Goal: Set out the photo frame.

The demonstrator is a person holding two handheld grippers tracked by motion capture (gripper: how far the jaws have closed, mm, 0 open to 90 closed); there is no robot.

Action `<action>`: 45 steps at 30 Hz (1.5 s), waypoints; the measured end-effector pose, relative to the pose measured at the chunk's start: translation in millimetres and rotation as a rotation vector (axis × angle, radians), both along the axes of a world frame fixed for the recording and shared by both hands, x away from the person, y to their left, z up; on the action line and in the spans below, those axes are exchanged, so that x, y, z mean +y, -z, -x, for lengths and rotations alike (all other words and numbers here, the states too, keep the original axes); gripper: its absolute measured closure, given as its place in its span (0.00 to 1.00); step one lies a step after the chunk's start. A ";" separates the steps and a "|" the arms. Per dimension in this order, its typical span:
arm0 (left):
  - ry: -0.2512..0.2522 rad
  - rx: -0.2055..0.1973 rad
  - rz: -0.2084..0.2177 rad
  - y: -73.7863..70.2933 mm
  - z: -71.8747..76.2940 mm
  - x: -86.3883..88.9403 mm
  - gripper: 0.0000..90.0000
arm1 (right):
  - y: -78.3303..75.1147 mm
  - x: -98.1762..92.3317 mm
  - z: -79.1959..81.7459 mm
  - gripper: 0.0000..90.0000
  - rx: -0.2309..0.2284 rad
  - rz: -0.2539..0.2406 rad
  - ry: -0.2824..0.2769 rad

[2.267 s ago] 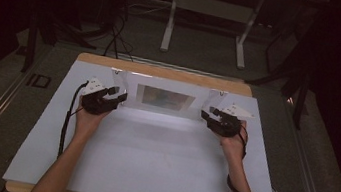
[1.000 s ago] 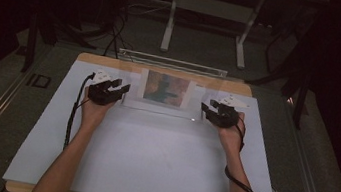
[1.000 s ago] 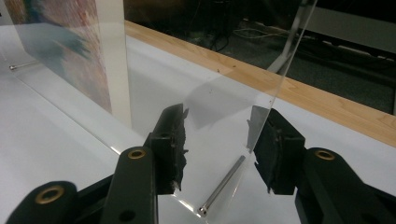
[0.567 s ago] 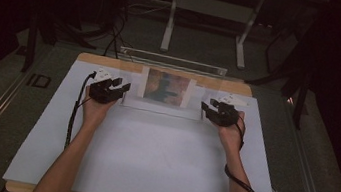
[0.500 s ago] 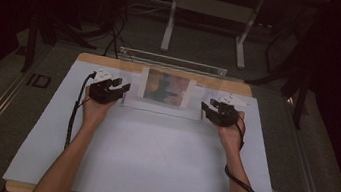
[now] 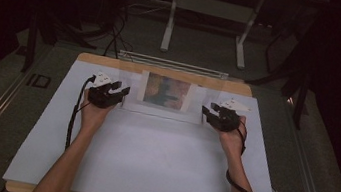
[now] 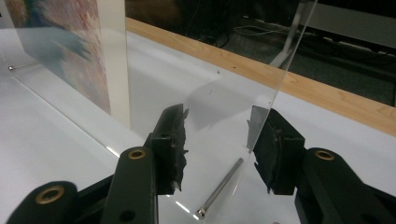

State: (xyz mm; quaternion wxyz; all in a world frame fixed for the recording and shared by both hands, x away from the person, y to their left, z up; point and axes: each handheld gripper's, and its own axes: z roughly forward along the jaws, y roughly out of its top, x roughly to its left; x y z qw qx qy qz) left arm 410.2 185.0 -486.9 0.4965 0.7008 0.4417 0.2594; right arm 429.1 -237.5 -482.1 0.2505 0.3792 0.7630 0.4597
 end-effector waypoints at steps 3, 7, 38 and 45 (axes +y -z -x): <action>0.003 0.000 0.004 0.5 2.5 -0.9 0.62 | 0.4 -2.0 6.1 0.62 -0.004 -0.003 -0.001; 0.004 0.010 0.002 -0.6 6.8 -1.9 0.62 | 0.4 -3.4 9.8 0.62 -0.004 -0.009 -0.002; -0.023 0.064 -0.005 -10.0 52.2 2.8 0.62 | -3.3 -2.1 44.7 0.64 0.020 -0.033 -0.053; -0.020 0.074 0.003 -8.6 59.6 4.0 0.62 | -5.1 -2.2 51.2 0.64 0.018 -0.018 -0.066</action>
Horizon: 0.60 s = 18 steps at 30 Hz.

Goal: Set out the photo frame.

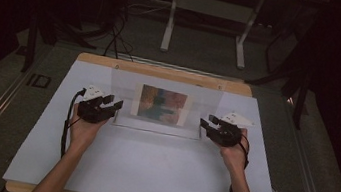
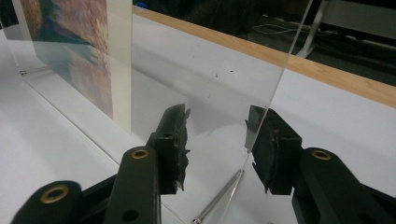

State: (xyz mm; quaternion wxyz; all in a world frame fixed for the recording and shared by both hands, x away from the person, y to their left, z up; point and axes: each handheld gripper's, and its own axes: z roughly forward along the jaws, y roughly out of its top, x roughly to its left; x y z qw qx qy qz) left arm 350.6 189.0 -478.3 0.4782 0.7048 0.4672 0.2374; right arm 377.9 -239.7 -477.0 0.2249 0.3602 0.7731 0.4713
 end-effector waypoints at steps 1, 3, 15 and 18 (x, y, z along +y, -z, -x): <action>0.000 0.000 -0.001 0.3 0.0 0.1 0.62 | -0.1 -0.1 0.4 0.64 0.002 0.000 -0.001; 0.003 -0.001 -0.003 1.1 0.5 0.1 0.62 | 0.5 -0.3 1.2 0.64 0.000 0.001 -0.002; 0.000 -0.005 0.009 3.6 5.4 -1.1 0.62 | 5.7 -6.5 0.3 0.66 -0.009 -0.022 -0.035; 0.004 -0.002 0.007 3.2 5.6 -1.0 0.62 | 5.7 -7.0 0.2 0.66 -0.009 -0.021 -0.037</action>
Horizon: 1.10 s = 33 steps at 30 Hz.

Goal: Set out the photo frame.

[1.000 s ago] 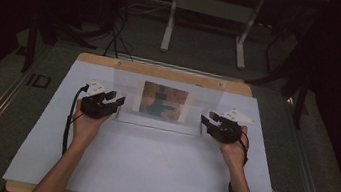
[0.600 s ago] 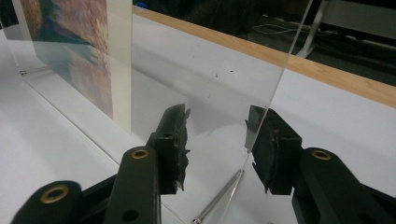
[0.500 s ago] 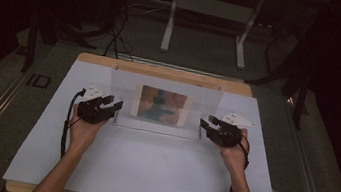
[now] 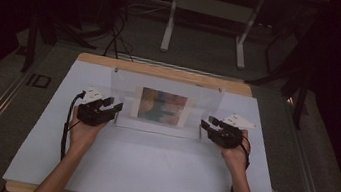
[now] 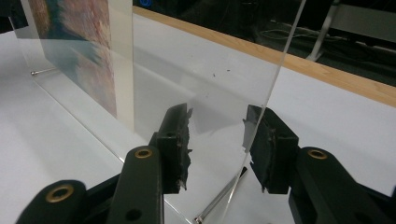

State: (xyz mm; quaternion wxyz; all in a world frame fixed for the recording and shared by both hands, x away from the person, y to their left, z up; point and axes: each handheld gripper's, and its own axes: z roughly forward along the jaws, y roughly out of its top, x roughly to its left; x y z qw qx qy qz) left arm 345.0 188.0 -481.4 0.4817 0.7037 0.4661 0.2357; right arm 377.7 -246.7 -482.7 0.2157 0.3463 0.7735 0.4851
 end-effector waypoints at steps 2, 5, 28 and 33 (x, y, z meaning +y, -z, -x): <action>-0.001 -0.005 0.000 0.6 0.5 -0.3 0.62 | -0.1 0.2 -0.1 0.66 0.000 0.000 0.001; 0.014 -0.011 0.001 1.4 -0.3 2.0 0.63 | 0.2 -0.1 0.3 0.66 0.000 -0.001 0.000; -0.006 -0.020 0.045 -1.0 -0.6 40.5 0.53 | -5.9 -27.6 -3.3 0.56 0.057 0.009 -0.024; -0.036 -0.013 0.049 0.1 -1.6 47.0 0.53 | -9.0 -36.5 -3.6 0.56 0.053 -0.002 -0.001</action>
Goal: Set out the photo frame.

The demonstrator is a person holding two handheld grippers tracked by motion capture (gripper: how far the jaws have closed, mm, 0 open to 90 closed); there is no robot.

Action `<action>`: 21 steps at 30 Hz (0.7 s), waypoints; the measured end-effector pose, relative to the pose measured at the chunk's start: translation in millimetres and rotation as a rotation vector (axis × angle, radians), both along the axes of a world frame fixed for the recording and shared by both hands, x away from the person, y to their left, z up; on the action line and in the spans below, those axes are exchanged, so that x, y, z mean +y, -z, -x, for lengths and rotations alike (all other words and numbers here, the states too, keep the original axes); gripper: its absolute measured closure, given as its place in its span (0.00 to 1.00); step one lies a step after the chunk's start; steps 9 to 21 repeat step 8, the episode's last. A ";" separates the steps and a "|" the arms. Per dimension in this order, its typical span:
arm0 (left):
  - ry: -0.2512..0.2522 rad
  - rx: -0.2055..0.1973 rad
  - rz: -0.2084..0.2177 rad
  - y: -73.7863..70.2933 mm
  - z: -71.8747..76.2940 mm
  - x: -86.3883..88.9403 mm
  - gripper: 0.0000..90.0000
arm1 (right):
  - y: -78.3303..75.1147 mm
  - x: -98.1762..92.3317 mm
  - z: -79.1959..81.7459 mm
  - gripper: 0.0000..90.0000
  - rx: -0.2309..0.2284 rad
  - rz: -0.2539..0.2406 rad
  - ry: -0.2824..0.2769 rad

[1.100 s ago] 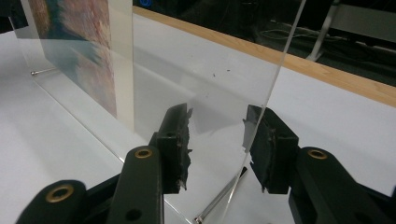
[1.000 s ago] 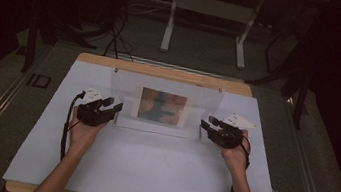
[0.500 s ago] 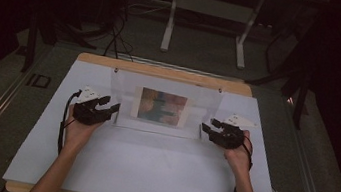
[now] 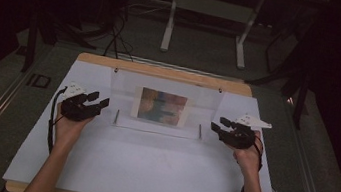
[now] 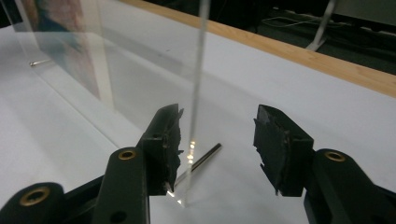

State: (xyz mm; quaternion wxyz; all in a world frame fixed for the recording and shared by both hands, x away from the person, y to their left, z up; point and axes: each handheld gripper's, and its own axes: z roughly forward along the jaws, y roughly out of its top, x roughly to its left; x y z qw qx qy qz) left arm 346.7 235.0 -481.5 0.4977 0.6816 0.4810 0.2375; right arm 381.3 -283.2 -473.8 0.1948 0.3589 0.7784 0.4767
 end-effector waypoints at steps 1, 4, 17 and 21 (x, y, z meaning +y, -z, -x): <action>-0.008 0.001 0.001 0.2 -0.2 0.9 0.53 | -0.7 -1.9 -0.1 0.56 -0.001 -0.002 0.006; -0.029 0.009 -0.007 1.7 -1.2 4.1 0.53 | -1.5 -6.9 -0.8 0.55 0.004 -0.001 0.029; -0.072 0.032 -0.030 5.5 -4.1 7.0 0.52 | 3.3 -9.2 -3.9 0.54 0.019 0.051 0.069; -0.072 0.032 -0.030 5.5 -4.1 7.0 0.52 | 3.3 -9.2 -3.9 0.54 0.019 0.051 0.069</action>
